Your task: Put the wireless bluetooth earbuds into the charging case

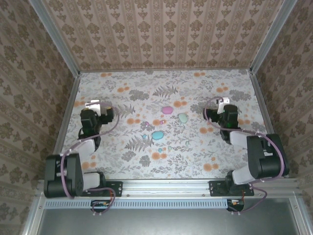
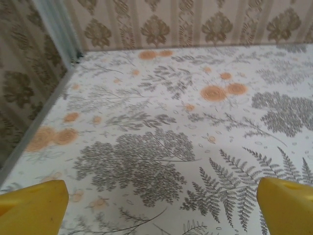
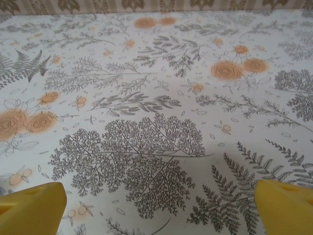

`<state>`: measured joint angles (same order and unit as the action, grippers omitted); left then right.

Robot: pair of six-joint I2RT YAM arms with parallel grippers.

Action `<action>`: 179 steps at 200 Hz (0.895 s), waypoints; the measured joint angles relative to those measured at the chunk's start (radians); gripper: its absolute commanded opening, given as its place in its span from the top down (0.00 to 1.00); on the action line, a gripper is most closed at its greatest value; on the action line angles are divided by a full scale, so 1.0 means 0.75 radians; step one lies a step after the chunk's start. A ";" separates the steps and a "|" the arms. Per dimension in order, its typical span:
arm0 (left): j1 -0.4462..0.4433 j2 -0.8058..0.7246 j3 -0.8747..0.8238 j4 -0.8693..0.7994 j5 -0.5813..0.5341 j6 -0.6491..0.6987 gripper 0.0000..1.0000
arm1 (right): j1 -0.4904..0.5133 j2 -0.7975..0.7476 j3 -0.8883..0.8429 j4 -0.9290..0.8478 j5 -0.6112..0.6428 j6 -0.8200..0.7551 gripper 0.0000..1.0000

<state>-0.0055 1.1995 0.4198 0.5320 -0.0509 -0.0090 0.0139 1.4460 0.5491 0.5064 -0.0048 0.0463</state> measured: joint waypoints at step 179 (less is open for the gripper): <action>-0.133 -0.069 0.307 -0.666 0.419 -0.488 0.00 | 0.350 0.432 0.782 -1.129 -0.458 0.160 0.12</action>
<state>-0.1055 1.1477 0.6502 0.0322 0.2630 -0.3752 0.2764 1.7702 1.1358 -0.3401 -0.3481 0.1661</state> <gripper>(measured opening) 0.997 0.871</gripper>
